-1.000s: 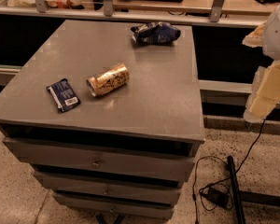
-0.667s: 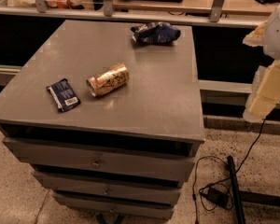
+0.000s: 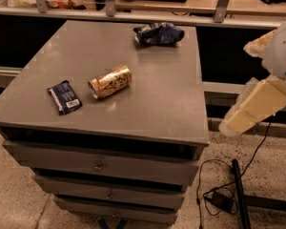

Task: Move rxbar blueberry near blue chip bag

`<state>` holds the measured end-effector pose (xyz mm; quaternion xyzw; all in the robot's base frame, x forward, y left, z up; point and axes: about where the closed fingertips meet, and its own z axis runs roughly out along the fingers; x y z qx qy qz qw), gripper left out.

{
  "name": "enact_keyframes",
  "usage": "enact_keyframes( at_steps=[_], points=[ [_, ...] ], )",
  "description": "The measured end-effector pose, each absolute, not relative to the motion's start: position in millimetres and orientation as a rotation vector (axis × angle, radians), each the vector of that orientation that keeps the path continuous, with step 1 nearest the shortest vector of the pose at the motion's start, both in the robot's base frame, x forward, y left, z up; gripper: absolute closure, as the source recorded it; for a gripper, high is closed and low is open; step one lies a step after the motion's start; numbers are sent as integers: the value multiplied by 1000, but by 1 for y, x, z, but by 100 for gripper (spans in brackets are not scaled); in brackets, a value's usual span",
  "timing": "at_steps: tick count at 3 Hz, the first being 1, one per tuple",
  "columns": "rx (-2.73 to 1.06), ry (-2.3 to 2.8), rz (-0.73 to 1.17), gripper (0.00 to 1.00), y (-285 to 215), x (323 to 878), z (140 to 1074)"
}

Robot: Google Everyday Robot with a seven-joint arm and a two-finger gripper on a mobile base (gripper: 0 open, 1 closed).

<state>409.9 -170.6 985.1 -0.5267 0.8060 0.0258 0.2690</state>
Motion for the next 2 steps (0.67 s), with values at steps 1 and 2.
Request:
enact_keyframes(
  at_steps=[1,2],
  points=[
    [-1237,2157,112,0,-144,394,985],
    [-1072,2151,154,0,-120,384,967]
  ],
)
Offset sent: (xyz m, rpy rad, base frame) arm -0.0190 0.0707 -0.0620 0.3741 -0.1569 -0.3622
